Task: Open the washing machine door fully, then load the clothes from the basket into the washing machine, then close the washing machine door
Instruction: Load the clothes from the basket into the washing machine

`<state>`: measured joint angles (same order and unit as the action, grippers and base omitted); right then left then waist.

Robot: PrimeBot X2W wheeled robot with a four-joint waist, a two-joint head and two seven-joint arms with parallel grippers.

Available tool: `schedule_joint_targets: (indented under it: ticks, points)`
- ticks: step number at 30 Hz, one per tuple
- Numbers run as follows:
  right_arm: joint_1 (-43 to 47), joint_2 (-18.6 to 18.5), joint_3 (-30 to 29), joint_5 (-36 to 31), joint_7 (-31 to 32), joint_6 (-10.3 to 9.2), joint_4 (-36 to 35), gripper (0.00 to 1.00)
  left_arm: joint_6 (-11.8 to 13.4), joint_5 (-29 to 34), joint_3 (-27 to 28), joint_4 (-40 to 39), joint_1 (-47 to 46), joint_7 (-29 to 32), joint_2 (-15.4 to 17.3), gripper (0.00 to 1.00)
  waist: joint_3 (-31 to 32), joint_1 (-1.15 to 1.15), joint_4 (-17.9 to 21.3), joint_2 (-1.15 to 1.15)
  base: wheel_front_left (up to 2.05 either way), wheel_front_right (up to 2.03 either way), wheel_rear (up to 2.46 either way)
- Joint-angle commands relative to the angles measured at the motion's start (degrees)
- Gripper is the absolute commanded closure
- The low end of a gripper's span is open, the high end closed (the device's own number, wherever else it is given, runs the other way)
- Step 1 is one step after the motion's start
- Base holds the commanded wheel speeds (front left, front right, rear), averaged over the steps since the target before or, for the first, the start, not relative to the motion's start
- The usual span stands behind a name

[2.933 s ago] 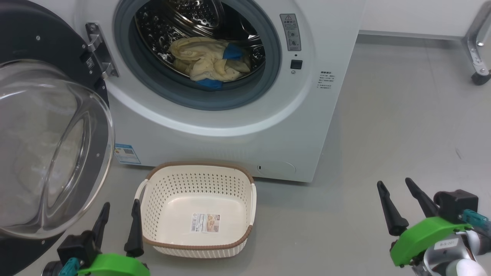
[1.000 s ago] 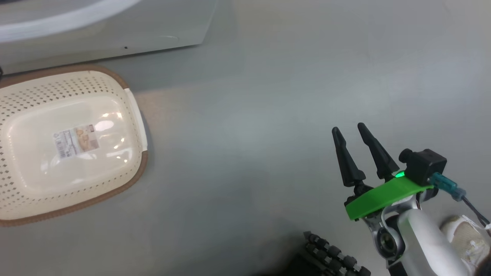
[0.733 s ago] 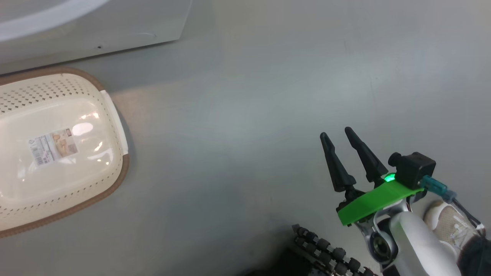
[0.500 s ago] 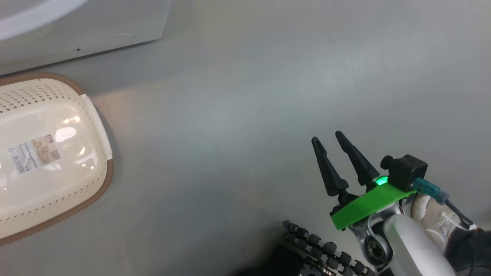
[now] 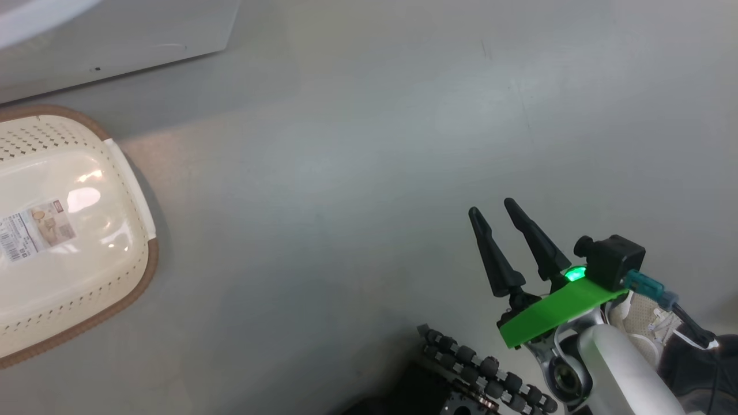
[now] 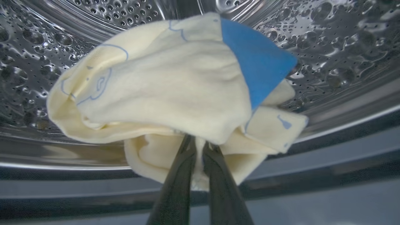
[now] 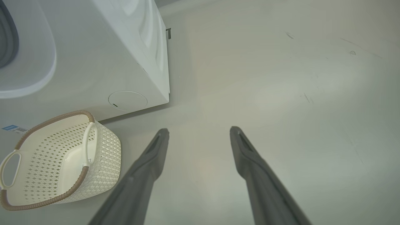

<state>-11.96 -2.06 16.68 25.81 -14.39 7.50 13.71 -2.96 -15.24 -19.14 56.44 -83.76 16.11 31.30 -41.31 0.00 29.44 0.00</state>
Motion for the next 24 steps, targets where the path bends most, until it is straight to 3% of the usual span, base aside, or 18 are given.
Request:
schedule_joint_targets:
  ticks: [1,9,15,16,17,24]
  points:
    - [1.4,-0.8,0.8,0.6,-0.6,-0.01,-1.3,0.0,0.2,-0.6,0.9,-2.3,-2.6,-0.8,2.2,1.0,-0.1,0.0,0.0,0.0,0.0,0.0,0.0]
    - [1.8,-0.8,1.0,1.2,-0.6,-0.01,-1.7,0.0,0.2,-3.7,3.6,-4.0,-4.4,-10.5,1.0,1.0,-0.5,0.0,0.1,0.0,0.03,0.03,0.03]
    - [3.5,-0.8,0.9,0.4,-0.6,-0.01,-3.2,0.0,-1.4,-7.7,7.2,-2.9,-6.7,-17.7,1.8,1.0,-0.9,0.0,-0.3,0.0,0.17,0.17,0.17]
    - [3.8,-0.8,0.9,0.2,-0.6,-0.01,-3.5,0.0,-1.7,-8.5,7.9,-2.6,-7.2,-18.7,1.7,0.93,-0.9,0.0,-0.4,0.0,0.1,0.1,0.1]
    - [4.1,-0.8,0.9,0.0,-0.6,-0.01,-3.8,0.0,-2.0,-8.5,7.7,-2.1,-7.4,-19.1,2.0,0.02,-1.0,0.0,-0.5,0.0,0.07,0.07,0.07]
    - [4.5,-0.8,0.5,-0.6,-0.6,-0.01,-4.5,0.0,-3.7,-10.7,7.3,0.6,-8.6,-19.9,1.5,0.0,-1.4,0.0,-0.8,0.0,0.01,0.01,0.01]
